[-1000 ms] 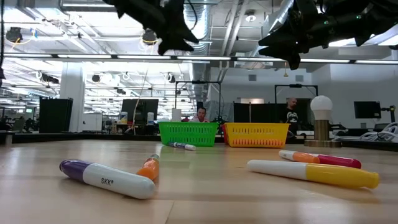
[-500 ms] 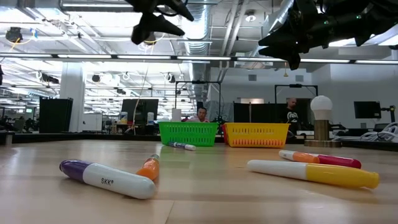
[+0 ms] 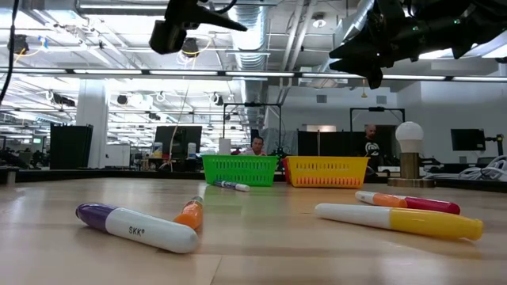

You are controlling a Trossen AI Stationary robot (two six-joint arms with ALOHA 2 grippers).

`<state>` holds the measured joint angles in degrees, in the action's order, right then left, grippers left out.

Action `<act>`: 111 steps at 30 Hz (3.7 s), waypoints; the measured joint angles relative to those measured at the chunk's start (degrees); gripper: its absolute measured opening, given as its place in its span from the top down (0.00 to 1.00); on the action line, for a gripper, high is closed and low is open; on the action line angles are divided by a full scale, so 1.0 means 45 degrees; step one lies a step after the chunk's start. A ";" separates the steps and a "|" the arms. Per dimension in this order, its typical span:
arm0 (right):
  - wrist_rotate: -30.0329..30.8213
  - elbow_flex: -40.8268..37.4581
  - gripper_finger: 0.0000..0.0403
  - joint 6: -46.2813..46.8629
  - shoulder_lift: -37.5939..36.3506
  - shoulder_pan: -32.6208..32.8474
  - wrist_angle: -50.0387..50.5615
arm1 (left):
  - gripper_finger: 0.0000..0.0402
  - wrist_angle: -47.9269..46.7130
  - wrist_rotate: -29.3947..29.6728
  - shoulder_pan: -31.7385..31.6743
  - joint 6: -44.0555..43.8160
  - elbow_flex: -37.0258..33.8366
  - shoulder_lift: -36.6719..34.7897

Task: Pick & Place Markers
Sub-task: Put the right orange pen into the blue bin

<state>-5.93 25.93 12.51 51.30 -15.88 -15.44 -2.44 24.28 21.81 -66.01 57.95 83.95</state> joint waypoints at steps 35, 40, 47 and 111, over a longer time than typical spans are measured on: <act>-0.0034 0.0000 0.67 0.0327 -0.0003 0.0029 -0.0005 | 0.59 -0.1815 0.0037 0.5038 -0.8923 0.0461 0.1897; -0.0620 0.0000 0.67 0.1969 -0.0003 0.0024 -0.0005 | 0.59 -0.4135 -0.0383 0.5172 -0.9701 0.0461 0.1889; -0.3170 0.0099 0.67 0.2234 0.0002 0.1093 -0.0199 | 0.59 -0.7536 -0.0744 0.5143 -0.9882 0.0461 0.1327; 0.1030 0.7412 0.72 1.1565 1.0109 0.8001 0.9816 | 0.59 -1.4528 0.1556 0.5172 -0.6730 0.0461 -0.3631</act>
<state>-1.30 59.29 64.55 96.79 20.12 28.73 -67.82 31.28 45.08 -96.30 60.03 67.61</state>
